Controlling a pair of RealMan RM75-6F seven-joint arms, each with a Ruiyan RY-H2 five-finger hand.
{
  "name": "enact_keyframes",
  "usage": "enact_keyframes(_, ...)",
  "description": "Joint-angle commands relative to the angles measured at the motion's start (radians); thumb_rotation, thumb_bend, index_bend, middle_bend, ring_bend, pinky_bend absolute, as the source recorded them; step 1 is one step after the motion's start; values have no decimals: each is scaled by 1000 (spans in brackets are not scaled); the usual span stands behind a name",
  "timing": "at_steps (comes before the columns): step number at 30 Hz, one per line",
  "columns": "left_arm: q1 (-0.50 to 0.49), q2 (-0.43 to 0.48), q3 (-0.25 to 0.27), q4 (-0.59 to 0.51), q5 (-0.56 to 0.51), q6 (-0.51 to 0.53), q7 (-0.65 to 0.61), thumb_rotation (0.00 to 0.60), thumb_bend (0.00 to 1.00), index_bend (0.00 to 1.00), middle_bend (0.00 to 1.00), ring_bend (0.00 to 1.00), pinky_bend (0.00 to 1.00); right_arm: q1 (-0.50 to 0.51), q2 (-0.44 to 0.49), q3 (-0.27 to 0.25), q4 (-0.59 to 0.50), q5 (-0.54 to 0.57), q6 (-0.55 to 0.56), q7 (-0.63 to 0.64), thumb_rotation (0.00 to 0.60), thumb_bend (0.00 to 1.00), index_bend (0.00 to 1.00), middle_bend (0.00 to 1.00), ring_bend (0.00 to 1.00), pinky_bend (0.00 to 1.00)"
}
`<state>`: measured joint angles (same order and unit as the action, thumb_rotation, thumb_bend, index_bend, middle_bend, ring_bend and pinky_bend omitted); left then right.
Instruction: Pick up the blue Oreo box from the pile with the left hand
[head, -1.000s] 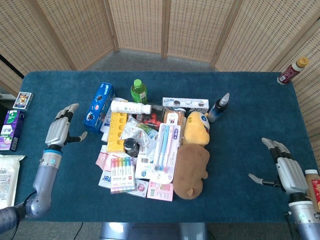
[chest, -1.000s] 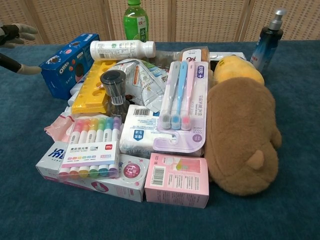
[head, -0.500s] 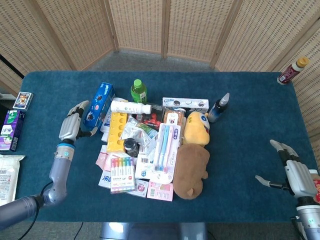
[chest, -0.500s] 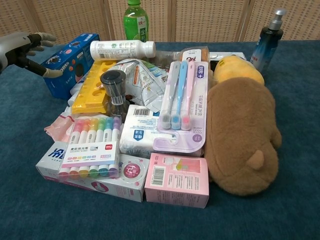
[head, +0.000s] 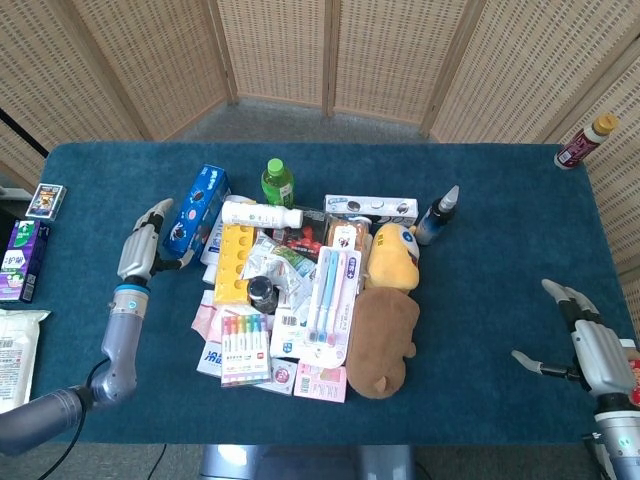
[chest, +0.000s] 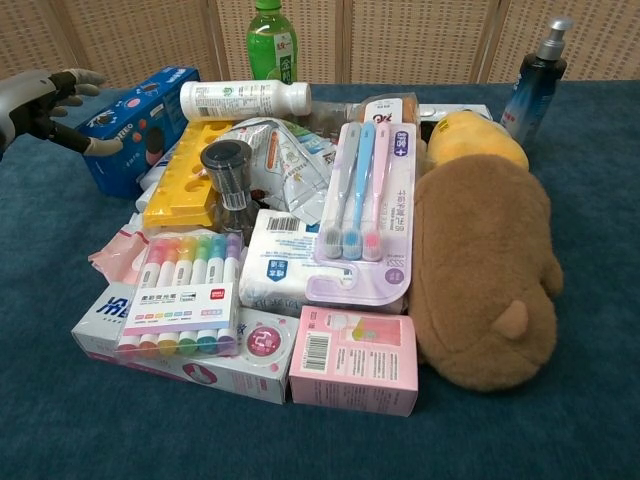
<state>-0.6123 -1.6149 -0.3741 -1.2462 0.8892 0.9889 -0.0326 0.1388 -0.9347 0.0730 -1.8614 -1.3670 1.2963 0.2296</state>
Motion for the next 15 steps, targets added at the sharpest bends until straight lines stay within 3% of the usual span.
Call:
enact_keyframes(1,7,10,0,-3,-6,-1,-2,600,330,0,0,3,0,2,-2,0,-2,-1,-4,-1,454,0,0,94,0,0)
enact_keyframes(15,63,113,17,-19,-30,-1,17,600,330,0,0,3,0,19,-11,7,-17,-2,-25,-12,454,0,0,94,0,0)
